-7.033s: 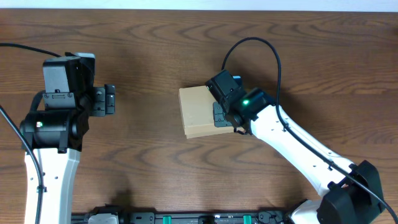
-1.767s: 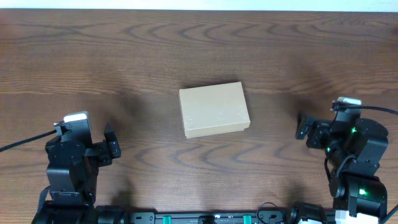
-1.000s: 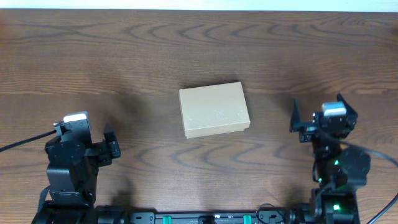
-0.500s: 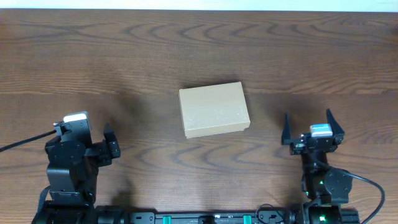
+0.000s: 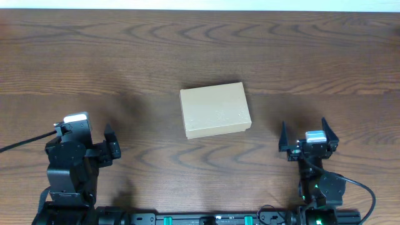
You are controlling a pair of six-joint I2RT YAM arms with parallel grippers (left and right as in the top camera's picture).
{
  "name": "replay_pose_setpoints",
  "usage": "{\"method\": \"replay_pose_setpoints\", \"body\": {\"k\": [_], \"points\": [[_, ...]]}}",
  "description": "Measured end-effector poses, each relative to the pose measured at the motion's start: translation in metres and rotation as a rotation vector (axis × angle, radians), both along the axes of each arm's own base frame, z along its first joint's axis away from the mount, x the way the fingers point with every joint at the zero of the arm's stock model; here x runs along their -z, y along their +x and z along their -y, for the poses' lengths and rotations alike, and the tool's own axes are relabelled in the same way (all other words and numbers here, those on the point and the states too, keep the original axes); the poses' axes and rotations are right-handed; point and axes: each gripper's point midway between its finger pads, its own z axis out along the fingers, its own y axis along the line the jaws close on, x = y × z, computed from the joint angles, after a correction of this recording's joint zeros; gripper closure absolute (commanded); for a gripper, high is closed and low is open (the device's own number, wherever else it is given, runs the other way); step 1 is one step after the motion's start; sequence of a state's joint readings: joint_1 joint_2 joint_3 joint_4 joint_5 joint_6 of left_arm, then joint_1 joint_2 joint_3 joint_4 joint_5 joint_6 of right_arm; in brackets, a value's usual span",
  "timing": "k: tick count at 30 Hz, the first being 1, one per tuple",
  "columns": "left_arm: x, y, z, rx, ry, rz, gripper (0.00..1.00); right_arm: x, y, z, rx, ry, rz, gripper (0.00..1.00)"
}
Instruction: Pack container
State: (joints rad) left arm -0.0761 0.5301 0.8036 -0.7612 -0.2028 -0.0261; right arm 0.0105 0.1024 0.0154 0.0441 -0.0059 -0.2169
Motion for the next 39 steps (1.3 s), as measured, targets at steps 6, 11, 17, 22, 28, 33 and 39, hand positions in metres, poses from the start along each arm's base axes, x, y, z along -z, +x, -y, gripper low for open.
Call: {"method": "replay_pose_setpoints", "body": {"k": [6,11,17,22,28,33,39], "points": [[0.0,0.0,0.0,0.0,0.0,0.0,0.05,0.023,-0.004,0.0,0.0,-0.001,-0.086,0.01],[0.0,0.0,0.0,0.0,0.0,0.0,0.04,0.021,-0.004,0.0,0.0,0.0,-0.077,0.01],[0.0,0.0,0.0,0.0,0.0,0.0,0.05,0.021,-0.004,0.0,0.001,0.02,-0.077,0.01],[0.0,0.0,0.0,0.0,0.0,0.0,0.04,0.021,-0.004,0.0,0.002,0.027,-0.078,0.01],[0.0,0.0,0.0,0.0,0.0,0.0,0.05,0.021,-0.004,0.0,0.002,0.028,-0.078,0.01],[0.0,0.0,0.0,0.0,0.0,0.0,0.05,0.021,-0.004,0.0,0.002,0.028,-0.078,0.01],[0.0,0.0,0.0,0.0,0.0,0.0,0.05,0.021,-0.004,0.0,0.002,0.028,-0.078,0.01]]}}
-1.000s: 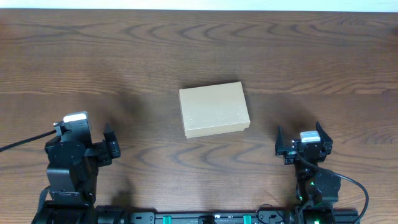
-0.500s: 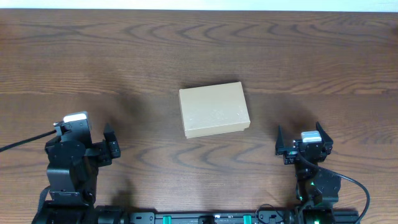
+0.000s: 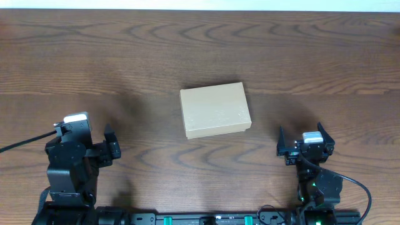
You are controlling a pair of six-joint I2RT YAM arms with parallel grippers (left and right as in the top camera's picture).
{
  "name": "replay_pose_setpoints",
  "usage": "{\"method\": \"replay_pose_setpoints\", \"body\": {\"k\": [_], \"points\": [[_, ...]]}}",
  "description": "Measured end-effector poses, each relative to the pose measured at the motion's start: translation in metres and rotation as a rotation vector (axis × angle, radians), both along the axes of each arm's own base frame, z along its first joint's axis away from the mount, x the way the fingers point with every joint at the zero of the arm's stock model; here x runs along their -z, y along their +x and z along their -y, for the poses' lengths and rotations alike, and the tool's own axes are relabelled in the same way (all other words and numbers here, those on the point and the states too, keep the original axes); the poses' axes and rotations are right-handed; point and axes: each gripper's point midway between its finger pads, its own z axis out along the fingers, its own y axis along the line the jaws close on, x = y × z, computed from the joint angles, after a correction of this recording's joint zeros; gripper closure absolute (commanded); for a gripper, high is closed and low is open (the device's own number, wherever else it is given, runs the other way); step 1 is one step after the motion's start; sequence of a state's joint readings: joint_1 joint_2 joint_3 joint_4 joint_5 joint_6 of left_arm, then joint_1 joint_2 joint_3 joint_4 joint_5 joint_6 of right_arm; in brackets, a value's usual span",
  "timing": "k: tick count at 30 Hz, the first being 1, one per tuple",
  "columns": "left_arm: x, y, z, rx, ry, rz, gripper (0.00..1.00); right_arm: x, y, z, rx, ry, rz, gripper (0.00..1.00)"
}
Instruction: Pack container
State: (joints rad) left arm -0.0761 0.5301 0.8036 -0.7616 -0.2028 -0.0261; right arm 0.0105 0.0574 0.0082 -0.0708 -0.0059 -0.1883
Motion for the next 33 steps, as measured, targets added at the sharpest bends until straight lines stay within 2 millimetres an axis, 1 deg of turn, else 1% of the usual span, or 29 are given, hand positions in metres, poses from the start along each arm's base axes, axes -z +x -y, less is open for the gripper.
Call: {"method": "replay_pose_setpoints", "body": {"k": [9,11,13,16,19,21,22,24,26,29,33], "points": [[0.0,0.0,0.0,0.0,0.0,0.001,0.05,0.0,0.0,0.0,0.0,0.0,0.0,0.01],[-0.004,0.002,0.001,0.001,-0.003,0.019,0.05,0.0,0.0,0.0,0.0,0.0,0.0,0.01],[-0.02,0.014,0.004,0.014,-0.017,0.106,0.04,0.0,0.0,0.0,0.0,0.0,0.0,0.01],[-0.058,0.037,0.008,0.033,-0.03,0.313,0.05,0.0,0.0,0.0,0.0,0.0,0.0,0.01],[-0.089,0.05,0.014,0.068,-0.014,0.489,0.05,0.0,0.0,0.0,0.0,0.0,0.0,0.02],[-0.095,0.055,0.017,0.089,0.002,0.563,0.05,0.0,0.0,0.0,0.0,0.0,0.0,0.01],[-0.096,0.056,0.018,0.097,0.011,0.597,0.05,0.0,0.0,0.0,0.0,0.0,0.0,0.01],[-0.093,0.056,0.019,0.108,0.026,0.631,0.05,0.0,0.0,0.0,0.0,0.0,0.0,0.01],[-0.086,0.055,0.02,0.116,0.043,0.651,0.05,0.0,0.0,0.0,0.0,0.0,0.0,0.01],[-0.071,0.049,0.02,0.131,0.08,0.66,0.05,0.0,0.0,0.0,0.0,0.0,0.0,0.01],[-0.06,0.042,0.02,0.14,0.126,0.664,0.05,0.0,0.0,0.0,0.0,0.0,0.0,0.01]]}}
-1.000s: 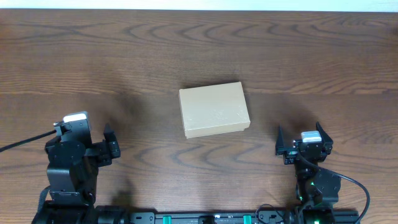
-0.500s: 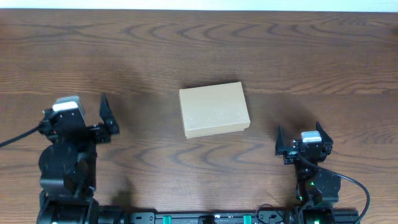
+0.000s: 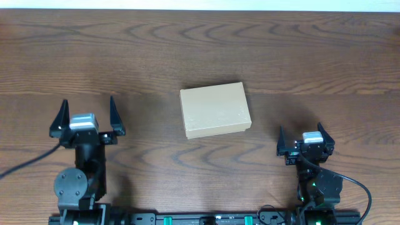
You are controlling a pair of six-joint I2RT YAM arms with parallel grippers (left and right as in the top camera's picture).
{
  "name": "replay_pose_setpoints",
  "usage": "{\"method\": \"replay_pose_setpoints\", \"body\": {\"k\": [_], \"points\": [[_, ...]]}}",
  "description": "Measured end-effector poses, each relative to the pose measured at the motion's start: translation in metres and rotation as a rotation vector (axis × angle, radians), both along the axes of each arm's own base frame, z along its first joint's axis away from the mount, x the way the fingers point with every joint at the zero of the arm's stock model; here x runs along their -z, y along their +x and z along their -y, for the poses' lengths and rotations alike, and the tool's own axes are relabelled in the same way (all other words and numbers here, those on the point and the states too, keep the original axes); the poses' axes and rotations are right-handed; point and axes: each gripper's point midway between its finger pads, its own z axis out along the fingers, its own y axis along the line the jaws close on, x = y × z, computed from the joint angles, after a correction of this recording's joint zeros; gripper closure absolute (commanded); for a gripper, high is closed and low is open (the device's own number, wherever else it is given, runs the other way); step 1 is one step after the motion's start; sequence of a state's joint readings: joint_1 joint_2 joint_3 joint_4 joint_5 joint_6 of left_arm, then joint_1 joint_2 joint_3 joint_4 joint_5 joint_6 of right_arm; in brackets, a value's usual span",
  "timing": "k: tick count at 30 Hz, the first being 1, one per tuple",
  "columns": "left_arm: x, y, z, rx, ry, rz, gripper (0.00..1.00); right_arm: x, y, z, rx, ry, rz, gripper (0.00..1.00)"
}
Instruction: Pack container
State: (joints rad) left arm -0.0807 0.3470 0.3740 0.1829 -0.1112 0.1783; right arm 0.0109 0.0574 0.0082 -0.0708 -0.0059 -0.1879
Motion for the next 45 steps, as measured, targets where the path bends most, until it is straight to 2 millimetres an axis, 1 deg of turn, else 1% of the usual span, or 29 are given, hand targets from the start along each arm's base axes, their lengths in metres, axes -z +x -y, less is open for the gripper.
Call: {"method": "replay_pose_setpoints", "body": {"k": [9,15,17,22,25,29,35,45], "points": [[0.026,-0.011,-0.001,-0.015,0.109,0.008,0.05,0.0,0.0,0.0,0.0,0.0,0.0,0.01],[0.048,-0.015,-0.001,-0.015,0.135,0.006,0.05,0.0,0.0,0.0,0.0,0.0,0.0,0.01],[0.058,-0.015,0.001,-0.008,0.139,0.004,0.05,0.0,0.0,0.0,0.0,0.0,0.0,0.01],[0.09,-0.012,0.005,0.023,0.14,-0.024,0.05,0.0,0.0,0.0,0.0,0.0,0.0,0.01],[0.107,-0.01,0.007,0.041,0.128,-0.062,0.05,0.0,0.0,0.0,0.0,0.0,0.0,0.01],[0.117,-0.01,0.008,0.065,0.106,-0.095,0.05,0.0,0.0,0.0,0.0,0.0,0.0,0.01],[0.143,-0.011,0.014,0.108,0.06,-0.197,0.05,0.0,0.0,0.0,0.0,0.0,0.0,0.01],[0.147,-0.012,0.017,0.129,0.019,-0.219,0.05,0.0,0.0,0.0,0.0,0.0,0.0,0.01]]}}
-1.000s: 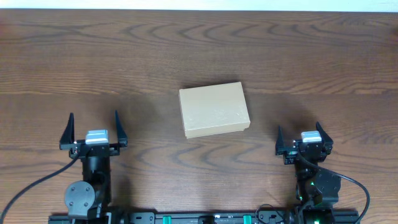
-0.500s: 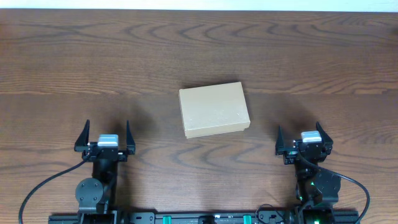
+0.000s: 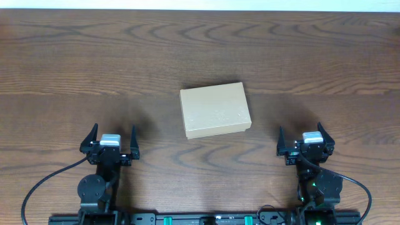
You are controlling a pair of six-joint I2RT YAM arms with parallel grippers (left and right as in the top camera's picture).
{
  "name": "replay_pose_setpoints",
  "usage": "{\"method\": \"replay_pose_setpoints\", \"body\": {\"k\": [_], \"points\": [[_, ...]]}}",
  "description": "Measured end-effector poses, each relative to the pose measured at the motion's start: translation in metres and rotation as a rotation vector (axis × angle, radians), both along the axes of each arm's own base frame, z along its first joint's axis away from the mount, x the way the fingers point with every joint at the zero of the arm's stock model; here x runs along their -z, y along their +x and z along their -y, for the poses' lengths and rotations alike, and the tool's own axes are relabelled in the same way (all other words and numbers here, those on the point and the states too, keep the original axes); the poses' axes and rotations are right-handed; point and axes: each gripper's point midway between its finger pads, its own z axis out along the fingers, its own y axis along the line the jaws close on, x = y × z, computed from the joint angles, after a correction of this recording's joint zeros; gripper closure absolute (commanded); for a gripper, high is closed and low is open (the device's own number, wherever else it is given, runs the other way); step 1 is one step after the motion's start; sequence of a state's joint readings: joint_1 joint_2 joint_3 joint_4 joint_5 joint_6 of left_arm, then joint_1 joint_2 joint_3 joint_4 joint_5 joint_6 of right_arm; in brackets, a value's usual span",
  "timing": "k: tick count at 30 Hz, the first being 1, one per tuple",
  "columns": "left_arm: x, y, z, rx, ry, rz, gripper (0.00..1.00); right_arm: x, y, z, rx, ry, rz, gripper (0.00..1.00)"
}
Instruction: Pack container
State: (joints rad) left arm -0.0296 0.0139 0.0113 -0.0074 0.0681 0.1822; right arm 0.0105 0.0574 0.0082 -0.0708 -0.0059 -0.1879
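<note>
A closed tan cardboard box (image 3: pixel 215 110) lies flat in the middle of the wooden table (image 3: pixel 200 50), lid on, nothing beside it. My left gripper (image 3: pixel 112 132) sits low near the front edge, well to the left of the box, fingers spread and empty. At the front right my right gripper (image 3: pixel 303 135) is likewise open and empty, a short way right of the box. Neither gripper touches the box.
Both arm bases and a black rail (image 3: pixel 200 219) run along the table's front edge. A black cable (image 3: pixel 47 181) loops from the left arm toward the front left.
My left gripper has moved right and toward the front edge, ending lower and closer to its base. The right arm and the box have not moved.
At first my left arm was folded sideways at the front left and my right gripper stood open at the front right. The right gripper then drew back slightly. Later the left gripper pointed forward, open; now it rests by its base. The box stayed put.
</note>
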Motion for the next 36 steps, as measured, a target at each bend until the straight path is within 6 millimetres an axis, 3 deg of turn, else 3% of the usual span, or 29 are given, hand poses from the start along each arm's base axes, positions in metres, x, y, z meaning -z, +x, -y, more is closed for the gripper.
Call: {"method": "replay_pose_setpoints", "body": {"k": [36], "points": [[0.0001,0.0,0.0001,-0.002,-0.025,-0.002,0.05,0.0,0.0,0.0,0.0,0.0,0.0,0.01]]}}
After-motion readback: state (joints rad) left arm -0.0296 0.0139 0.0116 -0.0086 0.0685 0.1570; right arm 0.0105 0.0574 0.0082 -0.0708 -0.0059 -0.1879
